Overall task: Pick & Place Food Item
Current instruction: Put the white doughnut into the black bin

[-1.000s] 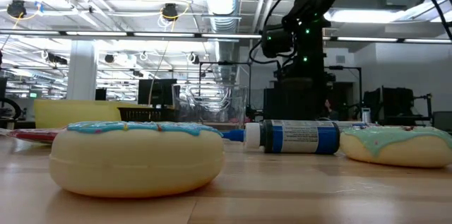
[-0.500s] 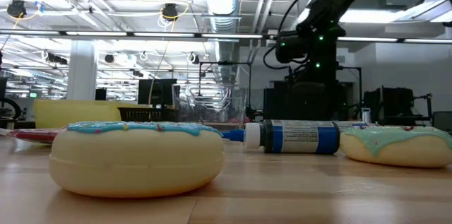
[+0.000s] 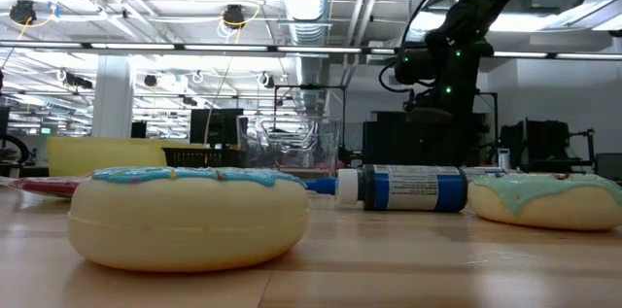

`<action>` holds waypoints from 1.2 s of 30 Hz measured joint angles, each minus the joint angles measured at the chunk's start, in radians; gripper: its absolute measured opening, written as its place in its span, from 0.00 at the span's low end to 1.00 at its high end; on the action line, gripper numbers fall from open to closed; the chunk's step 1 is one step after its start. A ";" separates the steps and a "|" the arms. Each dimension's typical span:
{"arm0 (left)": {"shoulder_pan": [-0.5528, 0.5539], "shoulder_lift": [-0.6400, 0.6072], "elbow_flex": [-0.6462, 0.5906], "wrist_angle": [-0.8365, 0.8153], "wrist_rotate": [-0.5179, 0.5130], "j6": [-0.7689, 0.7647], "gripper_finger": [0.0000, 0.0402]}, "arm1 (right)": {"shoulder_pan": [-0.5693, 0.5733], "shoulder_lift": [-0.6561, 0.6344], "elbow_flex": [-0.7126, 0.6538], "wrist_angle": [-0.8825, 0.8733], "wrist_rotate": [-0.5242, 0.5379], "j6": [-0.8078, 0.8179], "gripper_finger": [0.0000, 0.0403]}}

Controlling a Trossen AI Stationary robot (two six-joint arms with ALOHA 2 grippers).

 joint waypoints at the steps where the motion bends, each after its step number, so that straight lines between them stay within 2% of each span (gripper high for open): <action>1: 0.000 0.000 0.000 0.000 0.000 0.000 0.37 | 0.000 0.000 0.000 0.002 -0.005 0.001 0.51; 11: 0.000 0.000 0.000 0.000 0.000 0.000 0.37 | -0.009 0.000 -0.001 0.027 -0.016 0.002 0.40; 16: 0.000 0.000 0.000 -0.001 0.001 0.000 0.37 | -0.009 0.002 -0.001 0.032 -0.016 -0.005 0.38; 21: 0.000 0.000 0.000 -0.001 0.014 0.000 0.37 | -0.009 0.003 -0.001 0.039 -0.016 -0.008 0.40; 30: -0.023 0.000 0.000 -0.001 0.017 0.000 0.37 | -0.009 0.003 -0.001 0.043 -0.016 -0.015 0.51; 36: -0.026 0.000 0.000 -0.001 0.017 0.001 0.37 | -0.008 0.003 -0.063 0.093 -0.016 -0.005 0.51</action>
